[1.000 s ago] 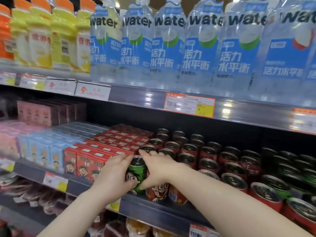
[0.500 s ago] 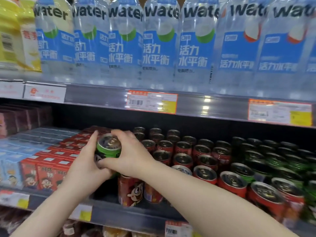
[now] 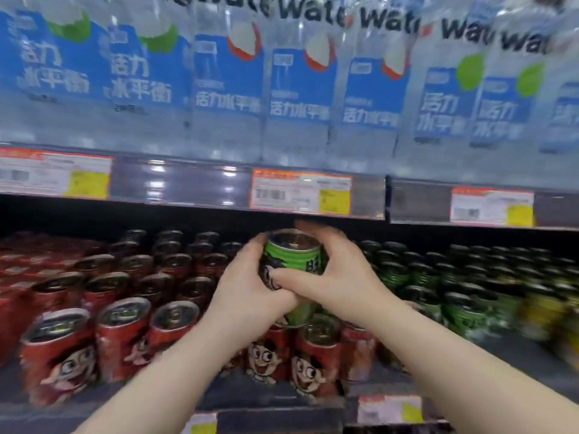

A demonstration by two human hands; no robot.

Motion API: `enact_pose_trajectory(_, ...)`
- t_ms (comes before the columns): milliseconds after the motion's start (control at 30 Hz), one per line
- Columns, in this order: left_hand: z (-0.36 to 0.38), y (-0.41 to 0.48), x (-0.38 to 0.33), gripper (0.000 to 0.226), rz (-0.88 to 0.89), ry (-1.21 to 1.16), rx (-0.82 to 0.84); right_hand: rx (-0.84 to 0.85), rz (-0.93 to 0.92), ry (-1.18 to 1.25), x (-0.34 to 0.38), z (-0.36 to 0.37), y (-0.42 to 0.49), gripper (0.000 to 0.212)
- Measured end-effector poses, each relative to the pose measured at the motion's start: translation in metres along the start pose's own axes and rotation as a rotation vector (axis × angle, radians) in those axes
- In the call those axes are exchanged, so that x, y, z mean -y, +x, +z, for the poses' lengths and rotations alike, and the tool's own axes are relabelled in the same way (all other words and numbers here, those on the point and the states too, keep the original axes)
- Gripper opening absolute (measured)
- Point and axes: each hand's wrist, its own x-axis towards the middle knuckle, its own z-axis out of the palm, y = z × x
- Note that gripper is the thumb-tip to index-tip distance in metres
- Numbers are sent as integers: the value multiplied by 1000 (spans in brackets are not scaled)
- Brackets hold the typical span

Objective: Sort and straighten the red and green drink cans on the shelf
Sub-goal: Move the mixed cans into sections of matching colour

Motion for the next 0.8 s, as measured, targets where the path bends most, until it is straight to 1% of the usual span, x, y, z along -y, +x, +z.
enact_pose_trajectory(167,108,11,-36,53,65,-76,182,-54,105,-150,-69,-85,-34,81)
enact_pose_trajectory(233,143,12,-45,56,65,-86,250,-44,150,-204,-93,-112,-46,82)
enact_pose_trajectory(300,169,11,-51,53,83,-67,338,-22,191,-248,-114,-132,-57,80)
enact_pose_trajectory(333,179,11,-51,53,107,-28,374,-10,209,-265,-124,-139,-63,80)
enact_pose_trajectory(367,187,11,-49,58,138,52,411,-6,226,-265,-133,-146,-67,78)
enact_pose_trajectory(433,197,14,-43,76,181,334,468,-20,246,-243,-150,-156,-72,74)
enact_pose_trajectory(467,200,17,-38,80,182,474,482,-30,250,-240,-158,-159,-73,73)
enact_pose_trajectory(533,204,19,-31,85,129,664,528,-42,264,-246,-173,-165,-73,71)
enact_pose_trajectory(600,207,19,-27,88,72,771,576,-46,271,-239,-184,-169,-71,70)
enact_pose_trajectory(667,209,18,-26,86,45,843,600,-18,260,-251,-191,-171,-69,70)
enact_pose_trajectory(800,213,18,-24,80,41,904,602,163,209,-293,-201,-161,-74,75)
